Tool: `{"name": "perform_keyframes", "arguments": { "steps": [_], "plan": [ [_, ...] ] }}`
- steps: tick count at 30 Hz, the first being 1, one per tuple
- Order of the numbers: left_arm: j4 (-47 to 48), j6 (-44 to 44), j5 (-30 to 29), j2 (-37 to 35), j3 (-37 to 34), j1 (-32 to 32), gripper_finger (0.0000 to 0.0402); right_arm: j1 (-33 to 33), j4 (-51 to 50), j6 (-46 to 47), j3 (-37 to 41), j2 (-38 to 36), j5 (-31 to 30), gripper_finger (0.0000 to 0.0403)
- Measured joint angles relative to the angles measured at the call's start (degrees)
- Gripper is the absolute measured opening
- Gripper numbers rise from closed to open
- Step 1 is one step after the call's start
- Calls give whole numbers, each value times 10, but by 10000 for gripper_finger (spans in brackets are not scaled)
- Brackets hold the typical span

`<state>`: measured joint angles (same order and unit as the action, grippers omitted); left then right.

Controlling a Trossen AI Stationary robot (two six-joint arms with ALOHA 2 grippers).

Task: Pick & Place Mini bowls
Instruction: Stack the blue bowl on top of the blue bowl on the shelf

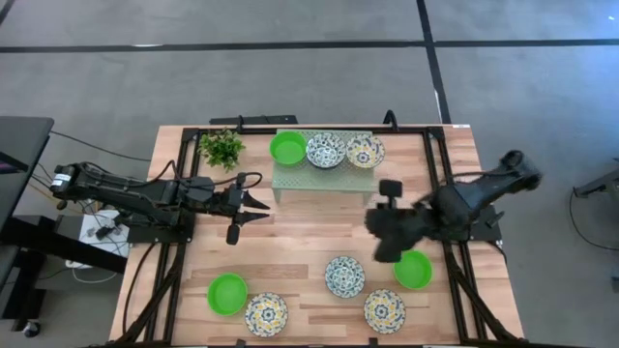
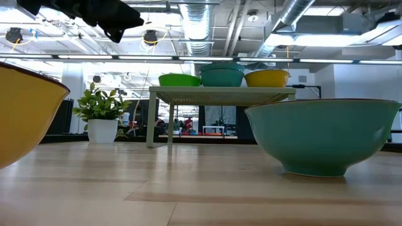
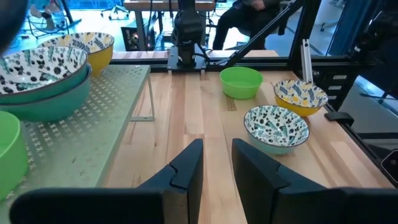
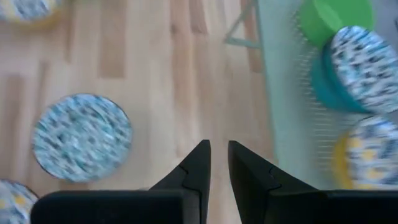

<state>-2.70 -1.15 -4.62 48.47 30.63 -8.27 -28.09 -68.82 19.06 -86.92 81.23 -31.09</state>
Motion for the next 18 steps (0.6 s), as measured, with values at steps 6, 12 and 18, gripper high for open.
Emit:
{"name": "perform_keyframes", "arguments": {
  "steps": [6, 12, 18],
  "plan": [
    [-28, 0, 0, 0, 0, 0, 85, -11, 323, 95, 287, -143, 1, 51],
    [-57, 0, 0, 0, 0, 0, 85, 15, 407, 63, 379, -161, 23, 51],
    [-69, 0, 0, 0, 0, 0, 85, 77, 416, 60, 380, -118, 113, 69]
  ]
}}
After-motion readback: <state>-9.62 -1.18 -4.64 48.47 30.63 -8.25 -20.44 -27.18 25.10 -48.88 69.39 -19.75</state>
